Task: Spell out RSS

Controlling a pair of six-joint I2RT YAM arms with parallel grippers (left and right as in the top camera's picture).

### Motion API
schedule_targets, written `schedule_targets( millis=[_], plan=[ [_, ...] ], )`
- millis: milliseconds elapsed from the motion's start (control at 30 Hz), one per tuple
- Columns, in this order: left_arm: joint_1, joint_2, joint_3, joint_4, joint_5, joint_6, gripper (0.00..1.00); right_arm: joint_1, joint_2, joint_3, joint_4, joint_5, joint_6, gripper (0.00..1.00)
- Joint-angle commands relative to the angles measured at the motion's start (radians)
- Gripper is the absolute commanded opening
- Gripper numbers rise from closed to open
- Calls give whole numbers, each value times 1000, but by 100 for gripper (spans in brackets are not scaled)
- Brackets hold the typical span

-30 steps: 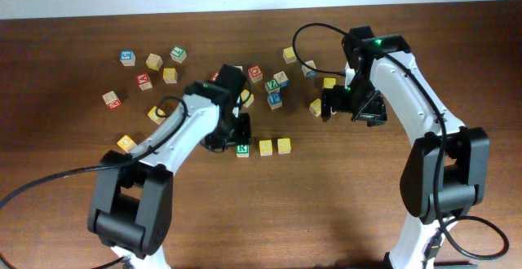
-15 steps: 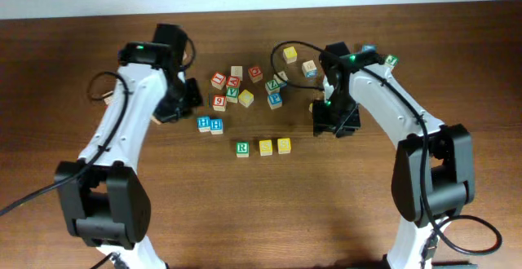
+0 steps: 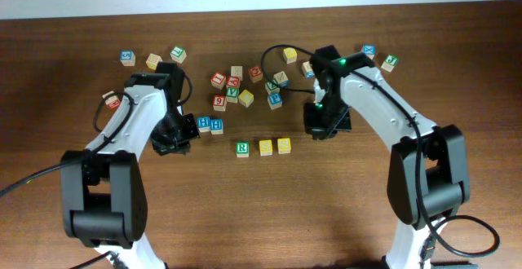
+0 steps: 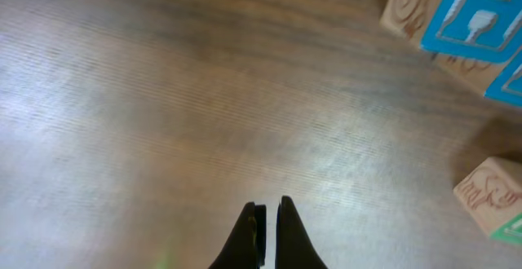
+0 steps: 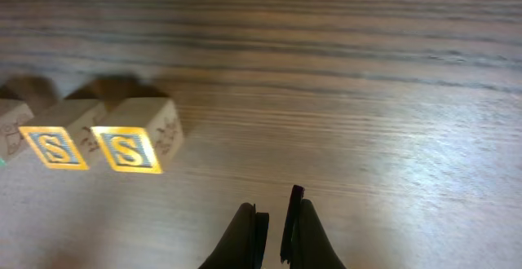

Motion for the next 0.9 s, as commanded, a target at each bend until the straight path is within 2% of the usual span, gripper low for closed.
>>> schedule_targets(
  millis=[0, 33, 300, 600, 867],
  plan=[
    [-38, 2, -74, 65, 70, 20, 0, 64, -10, -8, 37, 45, 68, 4],
    [-70, 2, -92, 91, 79, 19, 0, 72, -10, -8, 48, 90, 121, 4],
    [-146, 3, -101, 256, 52, 6, 0, 75, 38, -8, 82, 133, 116, 4],
    [-171, 3, -130, 303, 60, 5, 0, 76, 99, -13, 132, 126, 117, 4],
    [-227, 14, -134, 350, 60, -38, 0, 76, 105, -121, 247, -41, 117, 4]
  ],
)
